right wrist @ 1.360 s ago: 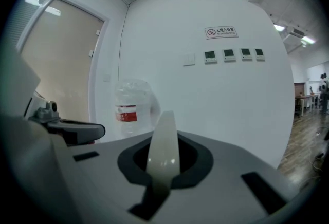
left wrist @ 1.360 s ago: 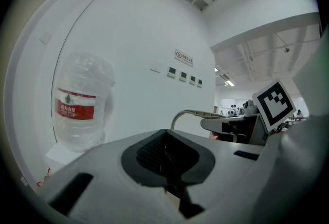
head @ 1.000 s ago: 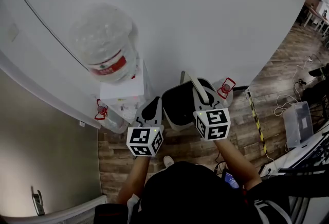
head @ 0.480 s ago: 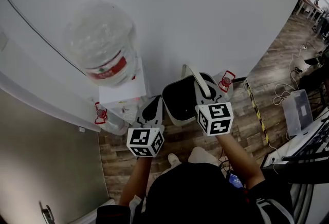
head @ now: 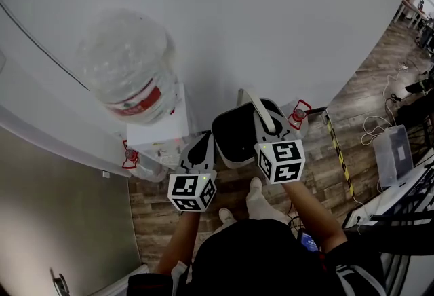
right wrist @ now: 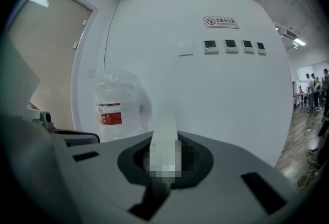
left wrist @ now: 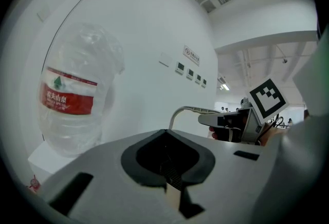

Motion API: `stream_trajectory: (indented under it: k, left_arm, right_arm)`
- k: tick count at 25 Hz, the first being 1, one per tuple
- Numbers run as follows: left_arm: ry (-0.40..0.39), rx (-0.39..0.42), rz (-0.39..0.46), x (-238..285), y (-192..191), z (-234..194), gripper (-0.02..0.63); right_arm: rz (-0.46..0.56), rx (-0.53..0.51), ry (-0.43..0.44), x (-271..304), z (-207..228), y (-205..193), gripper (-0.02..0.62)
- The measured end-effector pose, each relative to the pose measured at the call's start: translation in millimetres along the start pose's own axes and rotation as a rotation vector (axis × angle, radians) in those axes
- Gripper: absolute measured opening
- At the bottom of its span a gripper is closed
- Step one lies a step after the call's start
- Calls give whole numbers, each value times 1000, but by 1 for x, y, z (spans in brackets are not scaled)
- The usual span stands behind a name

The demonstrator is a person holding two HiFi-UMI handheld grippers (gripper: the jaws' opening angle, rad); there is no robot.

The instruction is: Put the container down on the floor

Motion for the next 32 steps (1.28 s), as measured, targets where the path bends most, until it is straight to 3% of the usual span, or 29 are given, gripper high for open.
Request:
stream_trajectory:
  k: [20,32]
  left_arm:
    - [102,-25,0,115,-13,-38,15]
    - [74,-34,-32,137,-74,-77,15]
  right_arm:
    - [-8,46,52,113,52,-17,31]
    - [-23,52,27,156,45,-76,31]
Point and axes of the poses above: the fingertips, and each gripper's own axes: x forward along the fingers, z to its right, y out of its top, the point moved 4 cm from there along -x, backward along the fingers, and after that the axes turned 13 degrees about -y, right-handed, at the moved point
